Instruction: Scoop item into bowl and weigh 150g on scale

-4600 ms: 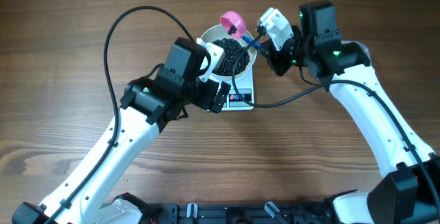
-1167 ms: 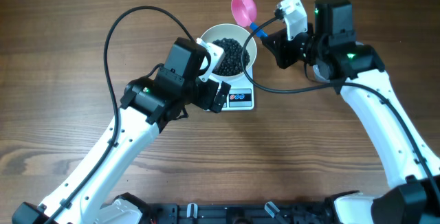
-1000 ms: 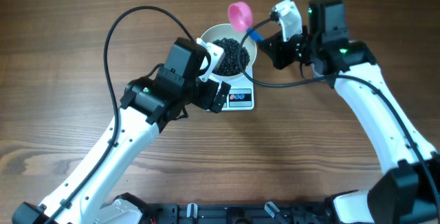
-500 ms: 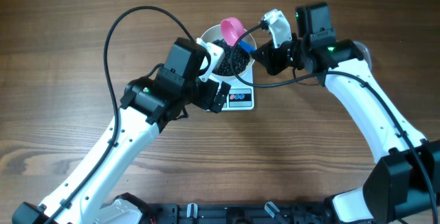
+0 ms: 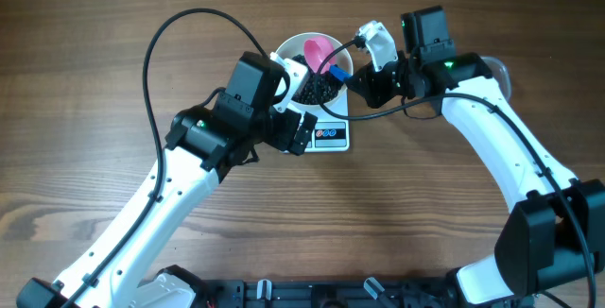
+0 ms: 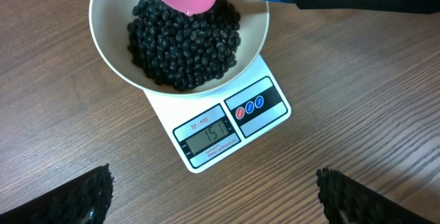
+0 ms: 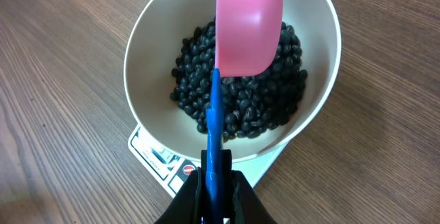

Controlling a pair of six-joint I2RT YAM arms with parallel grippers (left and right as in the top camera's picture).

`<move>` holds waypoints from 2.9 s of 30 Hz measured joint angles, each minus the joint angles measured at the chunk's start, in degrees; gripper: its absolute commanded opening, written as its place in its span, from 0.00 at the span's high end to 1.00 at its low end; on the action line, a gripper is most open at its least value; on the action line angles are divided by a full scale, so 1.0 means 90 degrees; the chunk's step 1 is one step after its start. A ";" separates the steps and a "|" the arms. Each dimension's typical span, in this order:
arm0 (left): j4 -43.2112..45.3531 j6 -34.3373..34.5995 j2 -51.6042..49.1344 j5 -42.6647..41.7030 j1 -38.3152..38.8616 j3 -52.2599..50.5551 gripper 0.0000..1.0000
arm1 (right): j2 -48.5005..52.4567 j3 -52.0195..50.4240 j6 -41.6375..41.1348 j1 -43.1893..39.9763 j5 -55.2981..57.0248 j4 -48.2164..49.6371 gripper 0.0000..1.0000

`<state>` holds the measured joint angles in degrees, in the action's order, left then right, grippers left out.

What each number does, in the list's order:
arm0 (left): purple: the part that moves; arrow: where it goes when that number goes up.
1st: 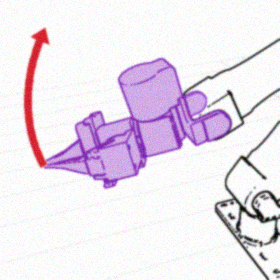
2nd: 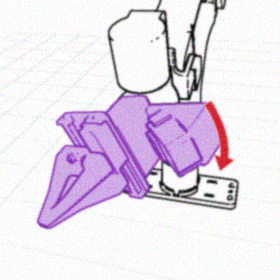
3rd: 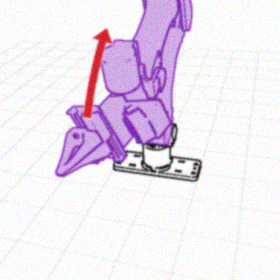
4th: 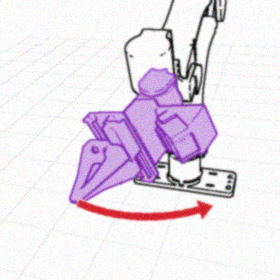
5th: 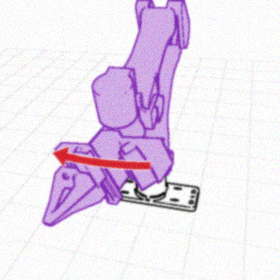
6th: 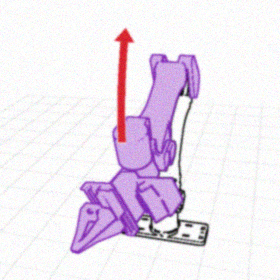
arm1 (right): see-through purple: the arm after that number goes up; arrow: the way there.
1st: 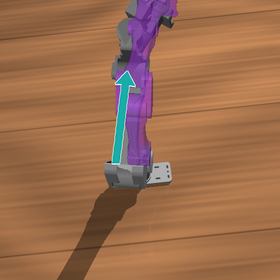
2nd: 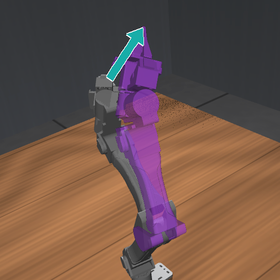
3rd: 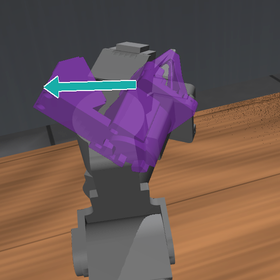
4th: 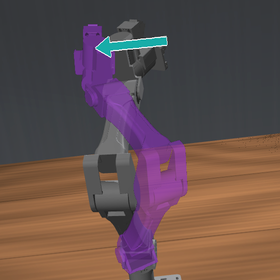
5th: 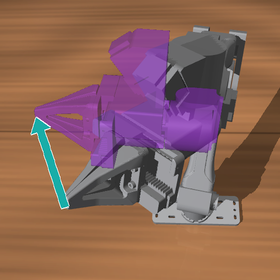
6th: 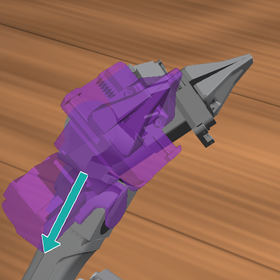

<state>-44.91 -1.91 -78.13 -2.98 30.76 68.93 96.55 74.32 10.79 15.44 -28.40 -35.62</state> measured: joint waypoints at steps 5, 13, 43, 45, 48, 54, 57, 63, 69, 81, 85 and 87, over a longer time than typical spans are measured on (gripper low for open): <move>0.0000 0.0000 0.0000 0.0000 0.0000 0.0000 0.00 | 0.0056 0.0000 0.0044 0.0000 0.0000 -0.0002 0.96; 0.0000 0.0000 0.0000 0.0000 0.0000 0.0000 0.00 | 0.0464 0.0000 0.0168 0.0000 0.0017 0.0002 0.96; 0.0000 0.0000 0.0000 0.0000 0.0000 0.0000 0.00 | 0.0498 0.0000 0.0508 0.0155 -0.0325 -0.0134 0.96; 0.0000 0.0000 0.0000 0.0000 0.0000 0.0000 0.00 | 0.0498 0.0000 0.0508 0.0153 -0.0282 -0.0114 0.96; 0.0000 0.0000 0.0000 0.0000 0.0000 0.0000 0.00 | 0.0488 0.0000 0.0512 0.0155 0.0022 -0.0044 0.96; 0.0000 0.0000 0.0000 0.0000 0.0000 0.0000 0.00 | 0.0357 0.0000 0.0556 0.0153 0.0272 0.0172 0.96; 0.0000 0.0000 0.0000 0.0000 0.0000 0.0000 0.00 | 0.0330 0.0000 0.0556 0.0153 0.0311 0.0316 0.96; 0.0000 0.0000 0.0000 0.0000 0.0000 0.0000 0.00 | -0.0012 0.0000 0.1314 0.0153 0.0333 0.0374 0.96; 0.0000 0.0000 0.0000 0.0000 0.0000 0.0000 0.00 | -0.0087 0.0000 0.1647 0.0153 0.0359 0.0369 0.96; 0.0000 0.0000 0.0000 0.0000 0.0000 0.0000 0.00 | -0.0087 0.0000 0.1664 0.0153 0.0668 0.0432 0.96; 0.0000 0.0000 0.0000 0.0000 0.0000 0.0000 0.00 | -0.0087 0.0000 0.1564 0.0153 0.0668 0.0478 0.96; 0.0000 0.0000 0.0000 0.0002 0.0000 0.0000 0.00 | -0.0085 0.0000 0.1447 0.0153 0.0668 0.0486 0.96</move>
<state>-44.91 -1.91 -78.13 -2.96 30.76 68.93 95.79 74.32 23.81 16.82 -22.39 -31.24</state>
